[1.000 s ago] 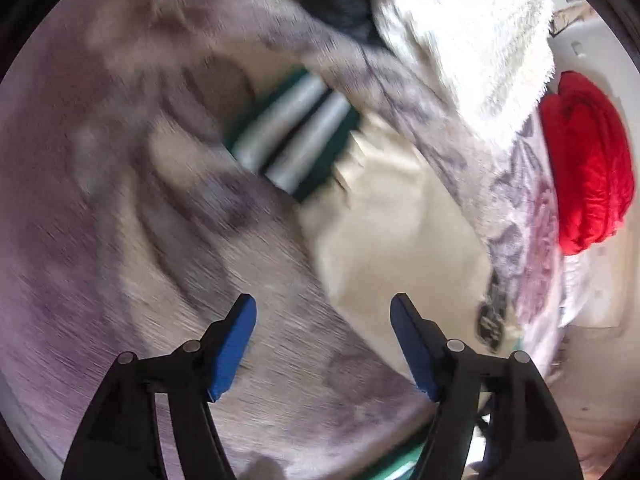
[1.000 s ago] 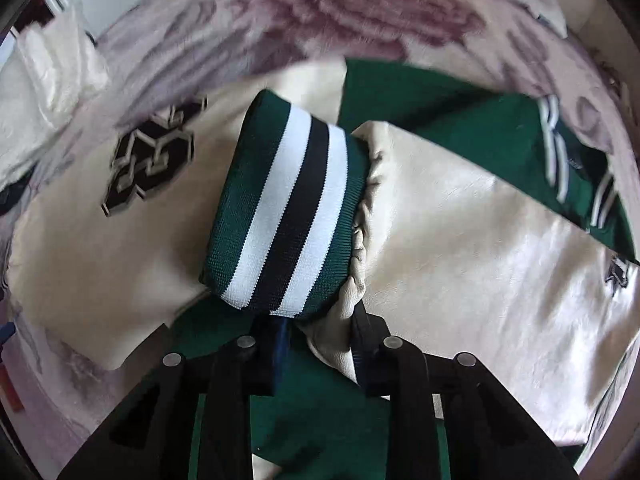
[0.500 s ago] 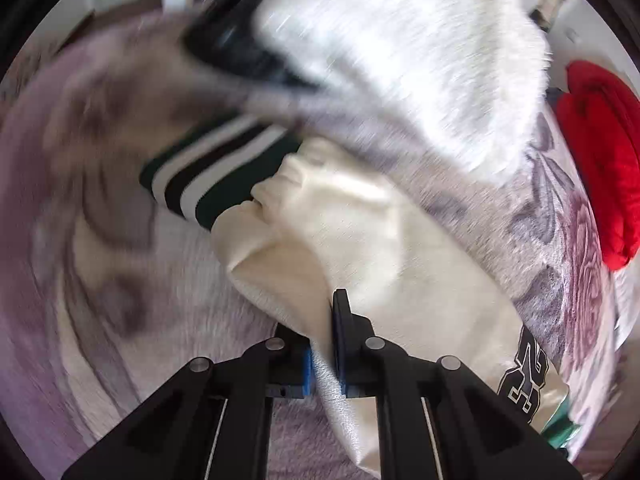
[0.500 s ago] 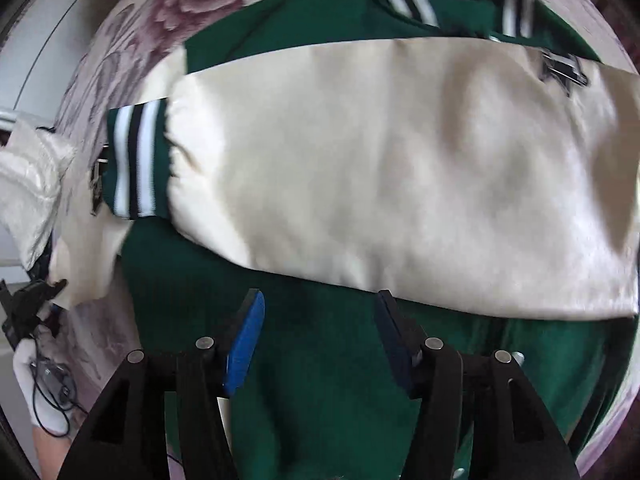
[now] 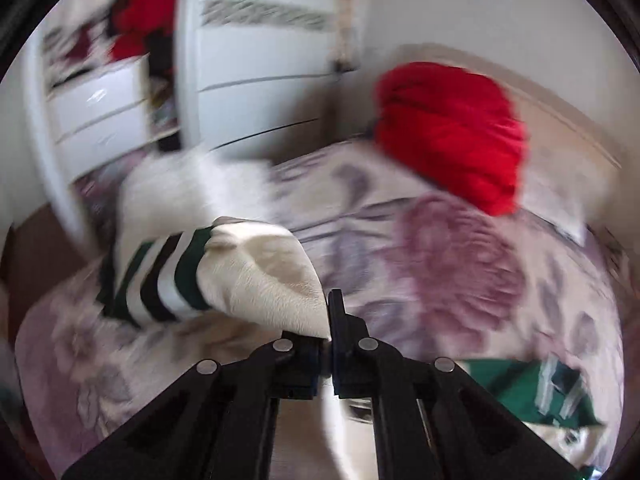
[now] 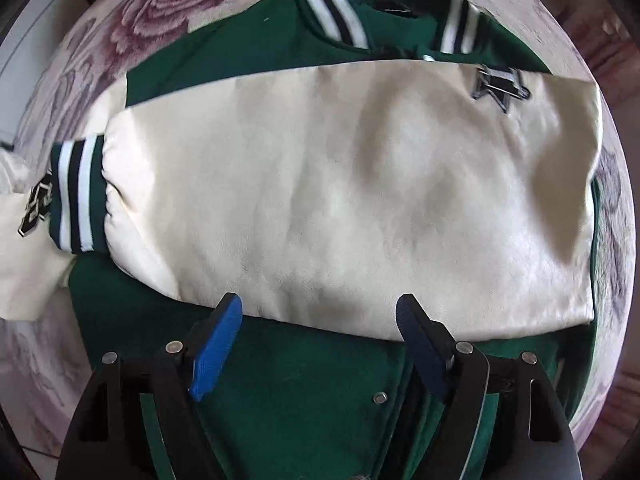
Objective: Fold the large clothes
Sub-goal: 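Carry the cuff with the left tool across the jacket and lay it down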
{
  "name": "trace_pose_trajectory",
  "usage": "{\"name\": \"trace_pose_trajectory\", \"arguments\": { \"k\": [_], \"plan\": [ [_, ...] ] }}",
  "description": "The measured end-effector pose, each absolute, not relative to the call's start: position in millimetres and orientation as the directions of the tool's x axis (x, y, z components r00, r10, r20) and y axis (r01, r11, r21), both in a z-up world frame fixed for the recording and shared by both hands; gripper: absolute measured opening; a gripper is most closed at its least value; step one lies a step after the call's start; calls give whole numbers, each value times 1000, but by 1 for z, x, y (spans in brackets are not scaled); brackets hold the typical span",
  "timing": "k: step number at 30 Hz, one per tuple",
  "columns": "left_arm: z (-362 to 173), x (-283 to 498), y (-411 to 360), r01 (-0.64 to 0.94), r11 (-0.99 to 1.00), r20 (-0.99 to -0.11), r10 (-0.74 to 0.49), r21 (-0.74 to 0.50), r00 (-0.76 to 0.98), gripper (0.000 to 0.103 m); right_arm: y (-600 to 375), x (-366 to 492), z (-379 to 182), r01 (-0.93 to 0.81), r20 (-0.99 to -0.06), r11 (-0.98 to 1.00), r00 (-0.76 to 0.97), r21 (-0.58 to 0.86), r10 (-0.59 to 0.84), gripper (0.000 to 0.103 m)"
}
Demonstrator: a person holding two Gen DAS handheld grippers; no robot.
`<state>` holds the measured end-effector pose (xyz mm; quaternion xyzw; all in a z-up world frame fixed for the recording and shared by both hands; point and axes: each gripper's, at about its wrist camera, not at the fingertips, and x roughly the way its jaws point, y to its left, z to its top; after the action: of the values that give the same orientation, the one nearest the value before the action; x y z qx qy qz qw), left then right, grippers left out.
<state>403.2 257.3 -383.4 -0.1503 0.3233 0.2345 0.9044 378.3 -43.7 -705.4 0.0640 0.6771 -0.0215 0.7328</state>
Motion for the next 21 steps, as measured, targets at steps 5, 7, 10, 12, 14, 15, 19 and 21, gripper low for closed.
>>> {"name": "trace_pose_trajectory", "arguments": {
  "k": [5,7,10,12,14,15,19,21],
  "plan": [
    [-372,438,128,-258,956,-683,97,-137,723,2,-117,339,-692,243,-992,964,85,108,90,81],
    [-382,445,63,-148,975,-714,-17,-167,700,2,-145,317,-692,304,-992,945,74,122,104,81],
    [-408,457,-20,-32,979,-760,-137,-203,635,2,-200,288,-700,382,-994,917,52,112,100,81],
    [-435,462,-78,43,974,-800,-206,-221,563,2,-227,268,-705,426,-995,899,37,102,95,81],
    [-469,469,-131,124,967,-853,-253,-221,457,3,-258,254,-710,467,-995,880,23,93,93,81],
    [-486,473,-151,153,965,-882,-256,-212,395,4,-276,246,-713,492,-994,864,22,105,108,81],
    [-538,468,-193,248,955,-944,-223,-161,245,11,-323,229,-716,549,-988,823,33,147,154,81],
    [-538,457,-191,263,950,-946,-230,-167,230,22,-344,223,-713,562,-982,807,55,181,182,81]
  ]
}}
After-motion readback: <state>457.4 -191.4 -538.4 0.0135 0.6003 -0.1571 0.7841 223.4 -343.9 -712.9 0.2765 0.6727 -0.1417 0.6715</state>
